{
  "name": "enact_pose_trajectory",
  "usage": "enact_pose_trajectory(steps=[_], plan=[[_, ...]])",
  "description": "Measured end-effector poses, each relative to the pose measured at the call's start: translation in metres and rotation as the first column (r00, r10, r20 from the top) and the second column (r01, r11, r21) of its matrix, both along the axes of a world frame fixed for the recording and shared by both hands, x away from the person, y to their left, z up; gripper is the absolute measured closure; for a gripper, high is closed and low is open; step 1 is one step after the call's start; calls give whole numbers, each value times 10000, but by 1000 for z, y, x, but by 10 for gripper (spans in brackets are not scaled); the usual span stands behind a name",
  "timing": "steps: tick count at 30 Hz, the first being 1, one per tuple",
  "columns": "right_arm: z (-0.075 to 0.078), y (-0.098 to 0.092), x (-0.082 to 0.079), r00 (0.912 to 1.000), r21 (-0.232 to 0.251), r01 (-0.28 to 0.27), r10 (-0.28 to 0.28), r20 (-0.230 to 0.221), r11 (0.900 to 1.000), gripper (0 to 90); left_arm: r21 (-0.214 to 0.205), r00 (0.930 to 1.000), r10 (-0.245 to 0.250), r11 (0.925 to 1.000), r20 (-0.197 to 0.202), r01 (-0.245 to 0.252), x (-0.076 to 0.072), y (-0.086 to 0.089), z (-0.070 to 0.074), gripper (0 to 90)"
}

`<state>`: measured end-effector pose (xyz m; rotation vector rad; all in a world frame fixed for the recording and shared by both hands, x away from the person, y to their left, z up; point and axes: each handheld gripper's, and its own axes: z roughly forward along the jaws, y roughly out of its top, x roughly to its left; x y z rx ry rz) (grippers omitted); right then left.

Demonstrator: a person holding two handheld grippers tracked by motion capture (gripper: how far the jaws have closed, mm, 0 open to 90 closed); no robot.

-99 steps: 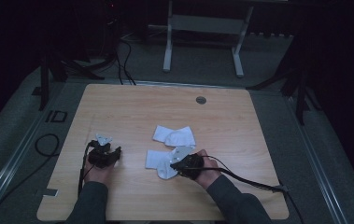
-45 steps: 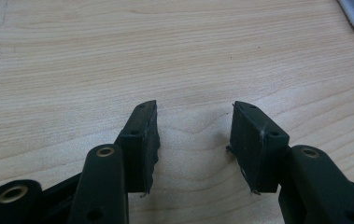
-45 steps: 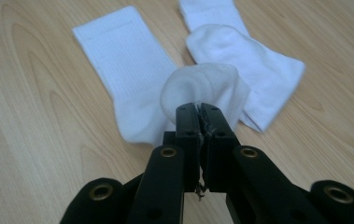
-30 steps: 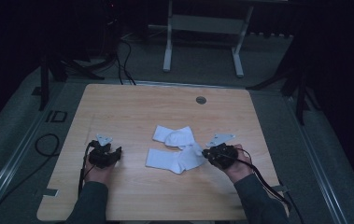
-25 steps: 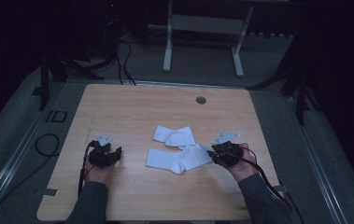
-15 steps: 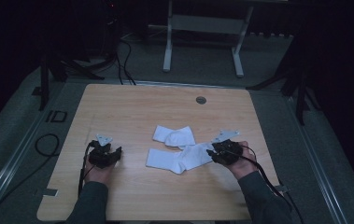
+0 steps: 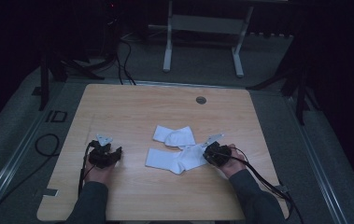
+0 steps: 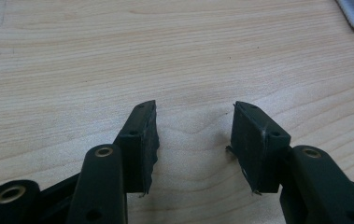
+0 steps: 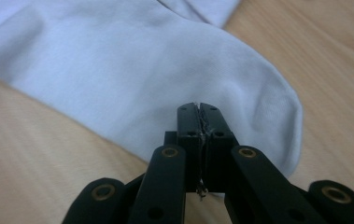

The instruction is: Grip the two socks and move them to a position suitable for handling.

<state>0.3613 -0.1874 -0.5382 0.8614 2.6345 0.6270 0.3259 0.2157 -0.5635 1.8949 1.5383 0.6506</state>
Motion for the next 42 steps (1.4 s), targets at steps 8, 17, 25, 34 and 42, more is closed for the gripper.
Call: enact_pose_trajectory(steps=[8, 17, 25, 34, 42], plan=[[1, 5, -18, 9977, 163, -594, 599, -311, 9981, 858, 2, 10000, 2, 10000, -2, -2, 0, 0, 0, 509], [1, 8, -30, 9944, 251, -920, 931, -502, 9954, 859, -1, 10000, 8, 10000, 6, -8, 0, 0, 0, 509], [2, 10, -34, 9895, 154, -1257, 1265, -695, 9919, 848, 3, 10000, -6, 10000, 5, 6, 0, 0, 0, 506], [27, 23, -25, 9882, 155, -1532, 1533, -56, 9881, 847, 2, 10000, -5, 10000, 6, 5, 0, 0, 0, 505], [32, 40, 0, 9901, 319, -1375, 1364, 337, 9900, 895, -2, 10000, -4, 10000, 4, 4, 0, 0, 0, 505]])
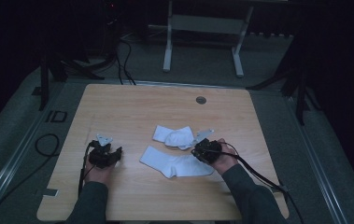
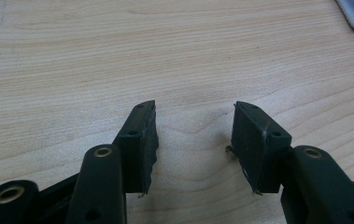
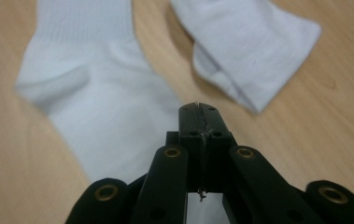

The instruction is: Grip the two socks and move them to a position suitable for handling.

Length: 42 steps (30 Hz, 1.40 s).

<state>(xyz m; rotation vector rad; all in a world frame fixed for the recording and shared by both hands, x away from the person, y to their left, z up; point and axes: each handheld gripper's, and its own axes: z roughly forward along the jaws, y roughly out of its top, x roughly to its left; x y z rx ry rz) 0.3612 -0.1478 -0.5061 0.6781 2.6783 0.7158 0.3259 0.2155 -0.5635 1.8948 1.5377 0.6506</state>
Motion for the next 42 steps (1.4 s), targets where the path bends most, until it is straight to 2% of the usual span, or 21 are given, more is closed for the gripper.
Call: enact_pose_trajectory(steps=[2, 7, 9, 10, 12, 18, 23, 26, 28, 33, 36, 42], plan=[[-1, 5, 6, 10000, 33, -3, 3, -2, 10000, 896, 1, 10000, 2, 10000, -1, -2, 0, 0, 0, 505], [-6, 18, 16, 9997, -321, 25, -17, 247, 9995, 897, -25, 10000, 26, 10000, 17, -26, 0, 0, 0, 504], [-11, 29, 23, 9996, -503, -43, 58, 284, 9987, 897, -23, 10000, 25, 10000, 15, -25, 0, 0, 0, 505], [-13, 31, 25, 9997, -435, -40, 51, 239, 9990, 897, -3, 10000, -3, 10000, -5, 3, 0, 0, 0, 504], [-19, 35, 30, 9997, -641, 47, -31, 256, 9979, 897, -6, 10000, 6, 10000, 1, -6, 0, 0, 0, 504], [-32, 39, 37, 9999, -813, 92, -97, -65, 9966, 898, 2, 10000, -5, 10000, -5, 5, 0, 0, 0, 505], [-31, 34, 35, 9990, -636, 82, -109, -423, 9979, 897, -1, 10000, 0, 10000, -4, 0, 0, 0, 0, 504], [-30, 31, 33, 9982, -709, -33, -10, -605, 9975, 895, 1, 10000, 7, 10000, 0, -7, 0, 0, 0, 504], [-28, 30, 32, 9971, -595, -104, 58, -762, 9982, 870, -3, 10000, 0, 10000, 4, 0, 0, 0, 0, 504], [-12, 30, 29, 9984, 56, -151, 154, -551, 9999, 778, -16, 10000, 12, 10000, 22, -12, 0, -1, 0, 501], [-3, 35, 32, 9998, -32, -77, 76, -182, 10000, 690, -3, 10000, -3, 10000, 21, 3, 0, 0, 0, 501], [6, 54, 42, 9999, 15, -83, 83, 101, 10000, 563, -12, 10000, 2, 10000, 15, -2, 0, 0, 0, 502]])
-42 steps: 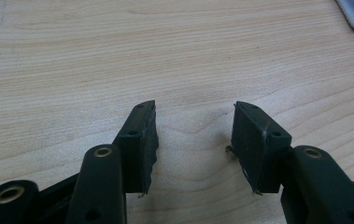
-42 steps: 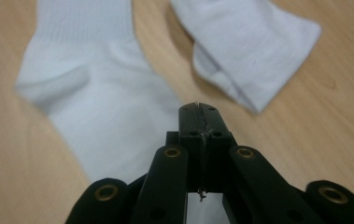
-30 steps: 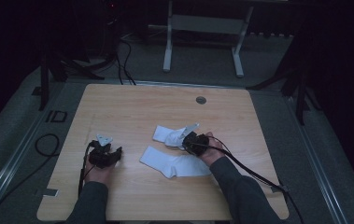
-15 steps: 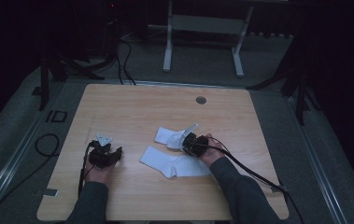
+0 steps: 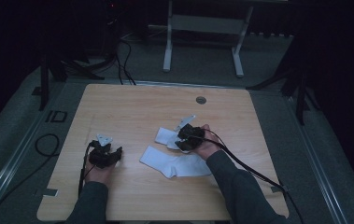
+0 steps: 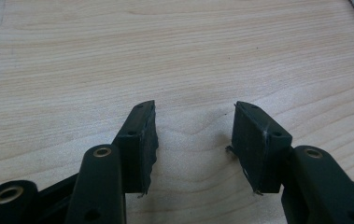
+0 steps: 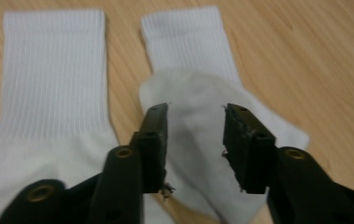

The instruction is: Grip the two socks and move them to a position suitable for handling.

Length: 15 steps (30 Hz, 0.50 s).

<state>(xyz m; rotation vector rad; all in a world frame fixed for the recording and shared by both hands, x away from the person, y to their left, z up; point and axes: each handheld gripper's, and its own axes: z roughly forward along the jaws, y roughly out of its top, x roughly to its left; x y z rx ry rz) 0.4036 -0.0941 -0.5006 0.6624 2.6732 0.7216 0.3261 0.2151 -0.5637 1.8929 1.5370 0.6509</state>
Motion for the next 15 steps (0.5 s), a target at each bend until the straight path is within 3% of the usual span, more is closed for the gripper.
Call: enact_pose_trajectory(steps=[5, 9, 12, 13, 14, 15], plan=[[-5, 18, 6, 9994, -63, -335, 335, 48, 9994, 496, 5, 10000, -3, 10000, -3, 3, 0, 0, 0, 501], [-14, 30, 11, 9992, -449, -357, 350, -166, 9984, 484, 14, 10000, -8, 10000, -8, 8, 0, 0, 0, 501], [-19, 32, 14, 9985, -618, -500, 487, -230, 9968, 730, 14, 10000, -12, 10000, -9, 12, 0, 0, 0, 501], [-19, 32, 14, 9985, -618, -500, 487, -230, 9968, 730, 14, 10000, -12, 10000, -9, 12, 0, 0, 0, 501], [-16, 29, 15, 9999, -486, -132, 127, -109, 9987, 837, 15, 10000, -13, 10000, -10, 13, 0, 0, 0, 501], [-16, 29, 15, 9999, -486, -132, 127, -109, 9987, 837, 15, 10000, -12, 10000, -10, 12, 0, 0, 0, 501]])
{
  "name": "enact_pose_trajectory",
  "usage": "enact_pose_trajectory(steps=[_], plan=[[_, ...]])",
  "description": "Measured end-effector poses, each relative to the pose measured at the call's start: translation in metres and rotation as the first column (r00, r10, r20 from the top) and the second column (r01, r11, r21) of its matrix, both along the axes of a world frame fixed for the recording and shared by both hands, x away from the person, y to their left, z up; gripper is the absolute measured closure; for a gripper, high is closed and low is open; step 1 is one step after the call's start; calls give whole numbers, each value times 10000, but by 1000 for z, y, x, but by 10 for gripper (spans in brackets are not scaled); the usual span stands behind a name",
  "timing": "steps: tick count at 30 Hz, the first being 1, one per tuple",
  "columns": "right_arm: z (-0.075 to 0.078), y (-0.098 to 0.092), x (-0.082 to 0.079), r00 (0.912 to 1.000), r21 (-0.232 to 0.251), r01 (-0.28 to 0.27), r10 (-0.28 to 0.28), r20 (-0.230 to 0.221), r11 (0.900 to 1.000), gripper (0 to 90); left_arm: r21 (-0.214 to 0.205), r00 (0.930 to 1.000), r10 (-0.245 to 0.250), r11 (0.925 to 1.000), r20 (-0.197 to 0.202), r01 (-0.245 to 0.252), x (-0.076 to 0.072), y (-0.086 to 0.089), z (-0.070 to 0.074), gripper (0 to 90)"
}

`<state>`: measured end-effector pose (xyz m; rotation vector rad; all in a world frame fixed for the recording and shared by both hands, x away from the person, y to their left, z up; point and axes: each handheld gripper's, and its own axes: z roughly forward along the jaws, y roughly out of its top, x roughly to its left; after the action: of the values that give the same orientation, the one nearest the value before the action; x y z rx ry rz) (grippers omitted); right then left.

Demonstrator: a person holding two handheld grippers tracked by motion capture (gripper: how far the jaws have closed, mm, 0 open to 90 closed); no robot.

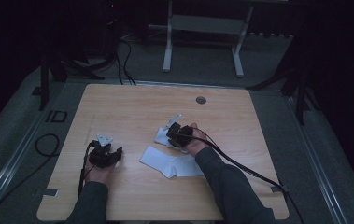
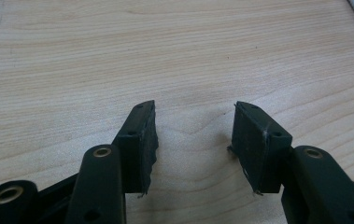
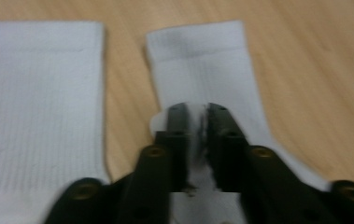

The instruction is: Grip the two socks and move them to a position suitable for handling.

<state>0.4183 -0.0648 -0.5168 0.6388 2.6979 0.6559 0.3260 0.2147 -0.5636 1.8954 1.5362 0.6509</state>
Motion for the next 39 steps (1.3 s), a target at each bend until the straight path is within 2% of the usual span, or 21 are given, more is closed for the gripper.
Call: enact_pose_trajectory(steps=[1, 3, 4, 5, 7, 8, 9, 11, 12, 13, 17, 18, 20, 26, 29, 33, 35, 39], plan=[[7, -3, -1, 9999, 240, 140, -141, 75, 9996, 850, -2, 10000, 1, 10000, -1, -1, 0, 0, 0, 501], [16, -6, -3, 9995, 402, 131, -143, 296, 9991, 851, -2, 10000, 2, 10000, -1, -2, 0, 0, 0, 501], [16, -6, -3, 9995, 402, 131, -143, 296, 9991, 851, -2, 10000, 2, 10000, -1, -2, 0, 0, 0, 501], [26, -11, -4, 9989, 588, 202, -226, 400, 9981, 848, -2, 10000, 4, 10000, -1, -4, 0, 0, 0, 501], [30, -14, -4, 9986, 634, 250, -279, 453, 9977, 847, -18, 10000, 19, 10000, 14, -19, 0, 0, 0, 501], [39, -21, -3, 9979, 736, 298, -339, 555, 9968, 844, -20, 10000, 16, 10000, 14, -16, 0, 0, 0, 501], [39, -21, -3, 9979, 736, 298, -339, 555, 9968, 844, -20, 10000, 16, 10000, 14, -16, 0, 0, 0, 501], [51, -31, -6, 9973, 892, 275, -334, 657, 9956, 839, -23, 10000, 6, 10000, 10, -6, 0, 0, 0, 501], [51, -31, -6, 9973, 892, 275, -334, 657, 9956, 839, -23, 10000, 6, 10000, 10, -6, 0, 0, 0, 501], [56, -39, -8, 9969, 965, 261, -330, 709, 9950, 838, -23, 10000, 6, 10000, 11, -6, 0, 0, 0, 501], [57, -50, -8, 9958, 879, 406, -475, 778, 9953, 838, -23, 10000, 6, 10000, 11, -6, 0, 0, 0, 500], [53, -65, -6, 9950, 865, 682, -741, 672, 9939, 839, -6, 10000, -11, 10000, -3, 11, 0, 0, 0, 500], [48, -79, -5, 9930, 893, 949, -1006, 616, 9915, 839, -12, 10000, -6, 10000, -2, 6, 0, 0, 0, 500], [32, -116, -7, 9861, 785, 1582, -1615, 379, 9843, 836, -9, 10000, -15, 10000, 0, 15, 0, 0, 0, 500], [28, -132, -7, 9802, 601, 1896, -1924, 465, 9800, 814, -14, 10000, -13, 10000, 7, 13, 0, 0, 0, 500], [41, -153, -12, 9688, 859, 2319, -2381, 695, 9689, 695, -9, 10000, -16, 10000, 13, 16, 0, 0, 0, 499], [49, -160, -13, 9632, 999, 2472, -2557, 833, 9638, 669, -8, 10000, -16, 10000, 12, 16, 0, 0, 0, 499], [53, -163, -13, 9624, 1022, 2472, -2564, 898, 9636, 651, -12, 10000, -15, 10000, 14, 15, 0, 0, 0, 499]])
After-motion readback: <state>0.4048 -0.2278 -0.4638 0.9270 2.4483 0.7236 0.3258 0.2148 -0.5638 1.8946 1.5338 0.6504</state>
